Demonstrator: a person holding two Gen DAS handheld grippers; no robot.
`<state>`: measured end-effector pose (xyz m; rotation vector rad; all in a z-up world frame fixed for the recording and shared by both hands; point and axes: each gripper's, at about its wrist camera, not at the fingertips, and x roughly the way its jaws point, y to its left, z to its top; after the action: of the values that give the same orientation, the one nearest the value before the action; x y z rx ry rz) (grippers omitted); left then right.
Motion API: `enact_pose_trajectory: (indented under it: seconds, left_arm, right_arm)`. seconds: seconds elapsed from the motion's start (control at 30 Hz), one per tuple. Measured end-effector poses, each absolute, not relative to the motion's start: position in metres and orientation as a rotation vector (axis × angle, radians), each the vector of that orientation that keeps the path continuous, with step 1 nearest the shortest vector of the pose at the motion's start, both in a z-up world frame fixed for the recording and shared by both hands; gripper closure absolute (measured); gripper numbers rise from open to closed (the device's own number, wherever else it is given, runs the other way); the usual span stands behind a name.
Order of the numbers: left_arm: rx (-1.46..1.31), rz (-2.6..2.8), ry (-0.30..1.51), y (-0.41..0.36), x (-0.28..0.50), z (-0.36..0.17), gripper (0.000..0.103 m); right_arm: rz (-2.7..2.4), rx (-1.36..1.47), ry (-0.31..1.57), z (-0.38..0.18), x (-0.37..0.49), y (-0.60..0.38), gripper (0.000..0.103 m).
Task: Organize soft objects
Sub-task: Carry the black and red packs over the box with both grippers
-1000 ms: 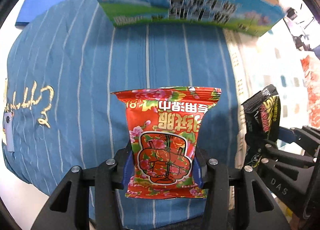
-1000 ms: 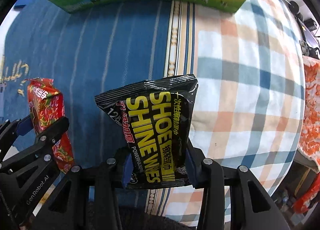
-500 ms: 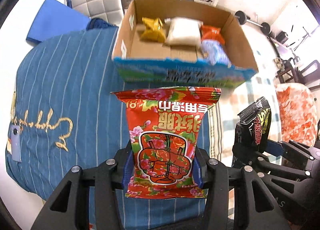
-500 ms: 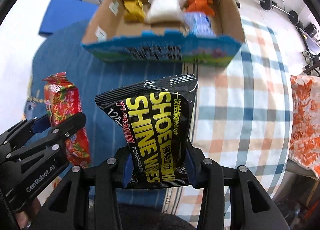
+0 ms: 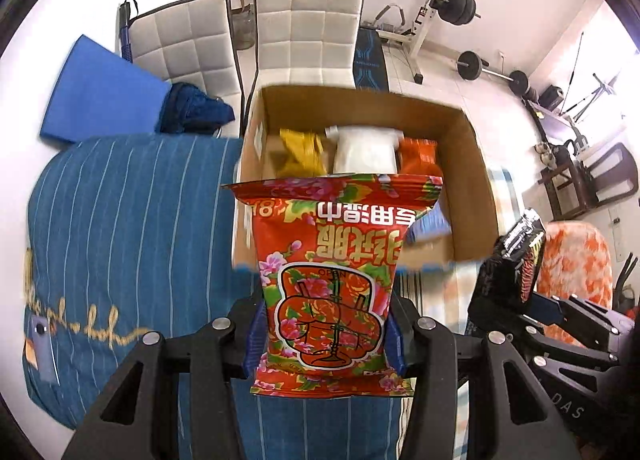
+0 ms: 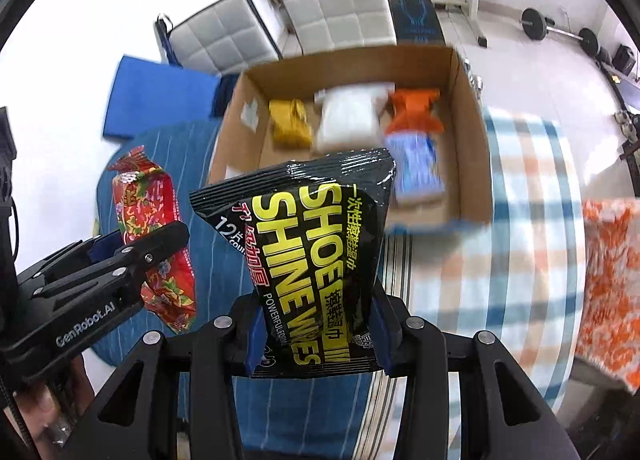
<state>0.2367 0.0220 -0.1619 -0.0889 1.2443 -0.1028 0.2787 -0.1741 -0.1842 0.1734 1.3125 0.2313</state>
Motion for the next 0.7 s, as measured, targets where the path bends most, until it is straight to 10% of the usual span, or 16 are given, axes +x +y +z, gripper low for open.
enact_pose_trajectory:
  seconds: [0.7]
  left_arm:
    - [-0.097, -0.113, 1.573, 0.029, 0.389, -0.289, 0.058]
  right_arm:
    - [0.139, 0.166, 1.482, -0.304, 0.426, -0.157, 0.058]
